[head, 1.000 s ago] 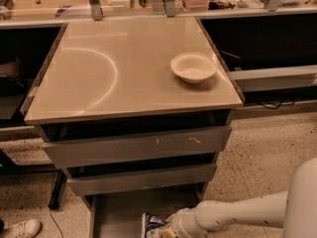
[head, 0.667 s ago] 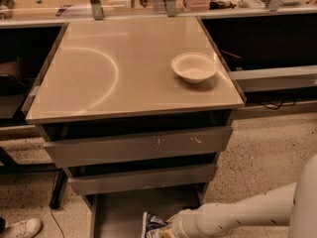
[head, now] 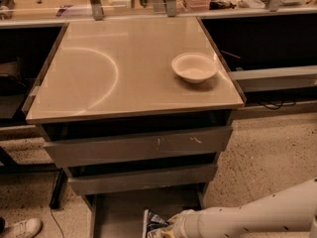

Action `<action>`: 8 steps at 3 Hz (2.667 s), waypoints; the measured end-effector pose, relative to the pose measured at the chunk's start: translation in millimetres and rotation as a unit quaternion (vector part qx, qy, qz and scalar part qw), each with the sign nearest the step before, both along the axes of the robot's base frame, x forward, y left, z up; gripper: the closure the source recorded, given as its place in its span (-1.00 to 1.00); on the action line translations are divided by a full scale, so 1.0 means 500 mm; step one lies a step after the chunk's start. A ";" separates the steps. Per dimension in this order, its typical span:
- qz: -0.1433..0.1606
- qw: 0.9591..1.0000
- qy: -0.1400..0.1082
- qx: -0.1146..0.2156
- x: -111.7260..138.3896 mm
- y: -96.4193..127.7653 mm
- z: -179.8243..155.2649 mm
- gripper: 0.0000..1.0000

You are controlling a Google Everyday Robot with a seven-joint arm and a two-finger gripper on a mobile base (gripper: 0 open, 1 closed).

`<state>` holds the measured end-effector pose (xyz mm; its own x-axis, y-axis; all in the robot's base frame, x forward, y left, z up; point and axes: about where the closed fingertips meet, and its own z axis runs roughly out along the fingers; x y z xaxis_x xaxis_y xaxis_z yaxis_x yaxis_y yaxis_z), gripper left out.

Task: Pick blue chip bag from bottom drawer and place on counter

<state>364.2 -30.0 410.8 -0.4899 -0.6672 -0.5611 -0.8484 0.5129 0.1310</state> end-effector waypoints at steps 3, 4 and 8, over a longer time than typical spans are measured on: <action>0.029 1.000 -0.007 0.003 -0.002 0.053 0.155 1.00; 0.057 0.998 -0.032 0.008 0.007 0.098 0.251 1.00; 0.152 0.980 -0.116 0.051 0.036 0.197 0.520 1.00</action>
Offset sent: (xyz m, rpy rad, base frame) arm 0.0032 0.0192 0.0813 0.0155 0.0262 0.0570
